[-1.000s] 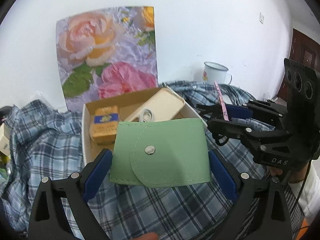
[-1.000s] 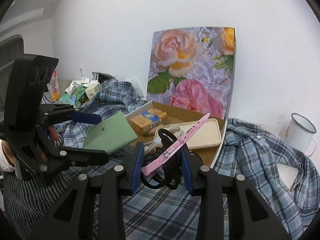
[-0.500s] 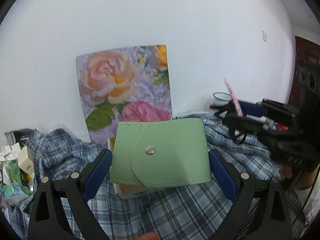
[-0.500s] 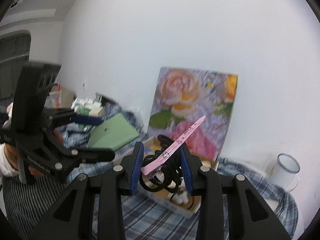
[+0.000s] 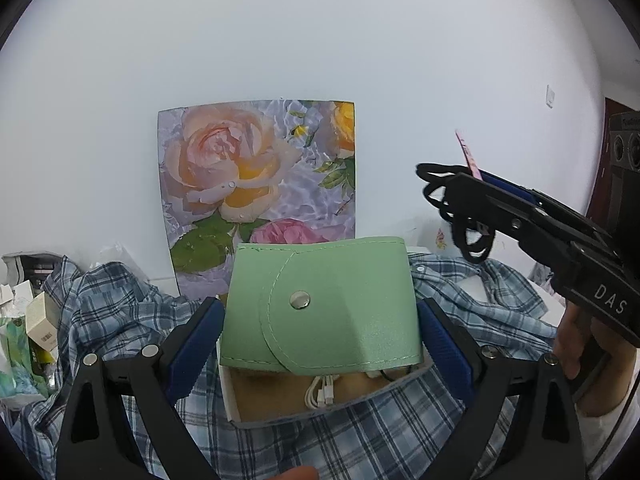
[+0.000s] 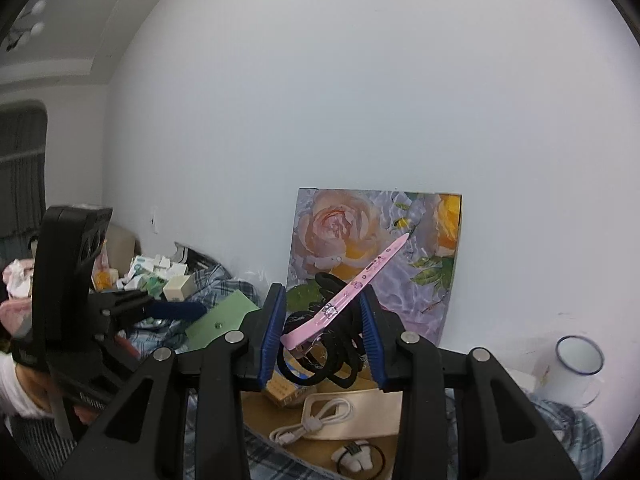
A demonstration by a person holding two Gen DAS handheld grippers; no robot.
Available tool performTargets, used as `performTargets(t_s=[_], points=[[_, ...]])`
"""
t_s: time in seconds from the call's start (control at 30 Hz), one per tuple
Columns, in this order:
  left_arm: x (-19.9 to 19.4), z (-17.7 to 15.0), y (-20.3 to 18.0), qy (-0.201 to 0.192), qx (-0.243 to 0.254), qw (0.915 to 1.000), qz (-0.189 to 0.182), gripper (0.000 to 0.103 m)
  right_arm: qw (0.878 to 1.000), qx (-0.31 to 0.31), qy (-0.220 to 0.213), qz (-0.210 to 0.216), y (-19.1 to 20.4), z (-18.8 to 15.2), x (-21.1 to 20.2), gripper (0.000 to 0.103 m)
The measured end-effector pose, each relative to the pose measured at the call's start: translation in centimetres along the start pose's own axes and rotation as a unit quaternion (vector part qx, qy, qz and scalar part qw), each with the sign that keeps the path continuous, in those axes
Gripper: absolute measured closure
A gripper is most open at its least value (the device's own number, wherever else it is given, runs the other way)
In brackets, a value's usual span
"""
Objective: Organize soft objects
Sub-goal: 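Lift the green pouch and pink strap over the white box with both tools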
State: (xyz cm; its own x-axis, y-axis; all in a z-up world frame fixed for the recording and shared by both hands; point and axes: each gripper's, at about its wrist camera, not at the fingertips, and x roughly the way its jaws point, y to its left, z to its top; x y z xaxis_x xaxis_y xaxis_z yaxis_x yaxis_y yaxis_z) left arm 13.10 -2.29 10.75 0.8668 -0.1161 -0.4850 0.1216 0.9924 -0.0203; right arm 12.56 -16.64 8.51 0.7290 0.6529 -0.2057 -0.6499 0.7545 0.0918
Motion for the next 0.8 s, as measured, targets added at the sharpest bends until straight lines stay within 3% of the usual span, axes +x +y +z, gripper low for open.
performTargets(t_s=[0.07, 0.43, 0.8], points=[[1.0, -0.1, -0.3, 0.002, 0.005, 1.0000, 0.008, 0.006, 1.000, 0.012, -0.007, 0.005, -0.3, -0.8, 0.8, 0.066], [7.1, -2.4, -0.9, 0.048, 0.020, 0.9982, 0.030, 0.006, 0.998, 0.037, 0.050, 0.010, -2.4, -6.3, 4.9, 0.066], [11.0, -5.4, -1.0, 0.102, 0.023, 0.9945, 0.007, 0.006, 0.992, 0.063, 0.111, 0.024, -3.6, -9.6, 7.1, 0.066]])
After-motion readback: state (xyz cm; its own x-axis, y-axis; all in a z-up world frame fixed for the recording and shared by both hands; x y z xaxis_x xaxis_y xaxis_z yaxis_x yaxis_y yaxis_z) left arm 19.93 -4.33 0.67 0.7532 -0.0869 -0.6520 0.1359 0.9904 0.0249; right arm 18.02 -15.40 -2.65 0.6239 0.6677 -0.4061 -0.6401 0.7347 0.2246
